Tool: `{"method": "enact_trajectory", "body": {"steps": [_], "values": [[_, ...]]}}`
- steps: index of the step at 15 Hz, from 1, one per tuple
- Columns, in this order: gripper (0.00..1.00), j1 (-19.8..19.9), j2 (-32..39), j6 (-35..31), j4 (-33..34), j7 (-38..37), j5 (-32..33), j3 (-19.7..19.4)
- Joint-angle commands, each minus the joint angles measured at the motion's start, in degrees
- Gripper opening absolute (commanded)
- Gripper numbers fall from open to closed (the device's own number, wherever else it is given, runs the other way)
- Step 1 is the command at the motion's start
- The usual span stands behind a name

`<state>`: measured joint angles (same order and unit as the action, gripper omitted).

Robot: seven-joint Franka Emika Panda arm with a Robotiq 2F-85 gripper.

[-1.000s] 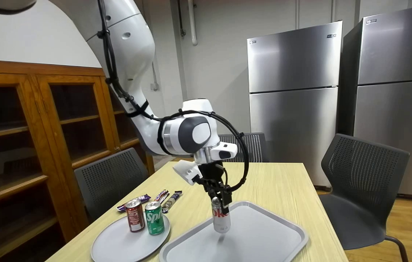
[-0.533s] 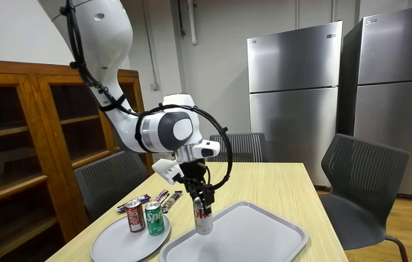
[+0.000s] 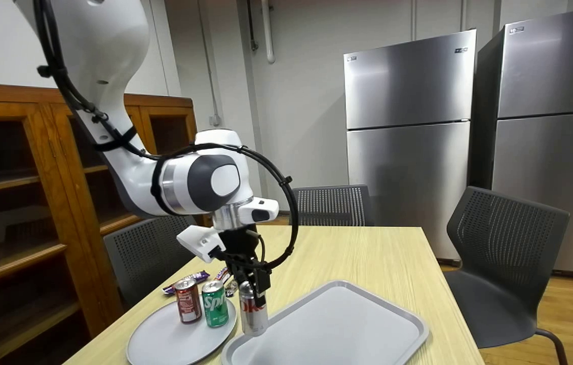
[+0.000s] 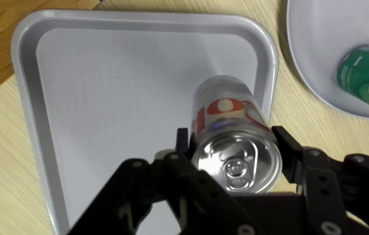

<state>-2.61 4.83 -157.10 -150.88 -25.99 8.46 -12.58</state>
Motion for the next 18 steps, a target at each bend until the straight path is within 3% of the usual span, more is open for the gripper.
{"method": "enact_trajectory", "body": {"steps": [1, 10, 18], "values": [[0.39, 0.16, -5.52, 0.94, -4.31, -3.49, 2.0, 3.59], [0.39, -1.0, -7.37, 1.91, -6.79, -10.04, 2.7, 11.67], [0.39, -3.34, -5.97, 1.88, -5.94, -13.46, 2.18, 15.79]]}}
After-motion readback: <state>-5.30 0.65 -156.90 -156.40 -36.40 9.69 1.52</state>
